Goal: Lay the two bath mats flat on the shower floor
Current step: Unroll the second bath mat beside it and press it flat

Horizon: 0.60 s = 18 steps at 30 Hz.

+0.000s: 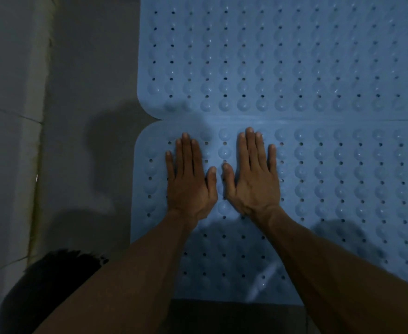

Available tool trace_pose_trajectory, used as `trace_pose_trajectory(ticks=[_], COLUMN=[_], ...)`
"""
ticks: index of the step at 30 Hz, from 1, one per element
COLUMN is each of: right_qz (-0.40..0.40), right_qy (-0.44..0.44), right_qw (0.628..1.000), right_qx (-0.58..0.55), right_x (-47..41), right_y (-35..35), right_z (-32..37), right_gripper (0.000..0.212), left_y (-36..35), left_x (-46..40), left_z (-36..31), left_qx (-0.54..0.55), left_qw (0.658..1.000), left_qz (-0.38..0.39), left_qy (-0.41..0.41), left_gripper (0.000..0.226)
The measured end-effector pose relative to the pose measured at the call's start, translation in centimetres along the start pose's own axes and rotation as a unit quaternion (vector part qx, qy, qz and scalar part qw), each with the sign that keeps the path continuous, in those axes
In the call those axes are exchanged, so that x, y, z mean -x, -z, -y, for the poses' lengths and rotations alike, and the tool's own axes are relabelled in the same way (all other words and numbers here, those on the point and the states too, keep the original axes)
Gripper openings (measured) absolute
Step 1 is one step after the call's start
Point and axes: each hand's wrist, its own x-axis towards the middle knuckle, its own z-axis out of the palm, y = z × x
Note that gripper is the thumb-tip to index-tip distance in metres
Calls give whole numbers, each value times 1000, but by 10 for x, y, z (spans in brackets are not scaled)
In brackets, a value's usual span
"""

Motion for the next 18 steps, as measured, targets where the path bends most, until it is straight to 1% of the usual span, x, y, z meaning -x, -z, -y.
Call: trace_pose_trajectory(ticks=[11,18], right_qz=[-9,-14], right_qy=[-1,12], right_qw=[1000,999], right_qx=[-15,-48], right_x=[1,1], right_y=[-3,-3], right_z=[0,-4], right_gripper=[73,71], left_y=[-6,-11], left_x=[0,1], left_z=[2,4], left_qx=[12,-9], left_qw=[999,998], left_qz=[-31,-56], left_qy=[-8,-20], left_gripper=[72,70])
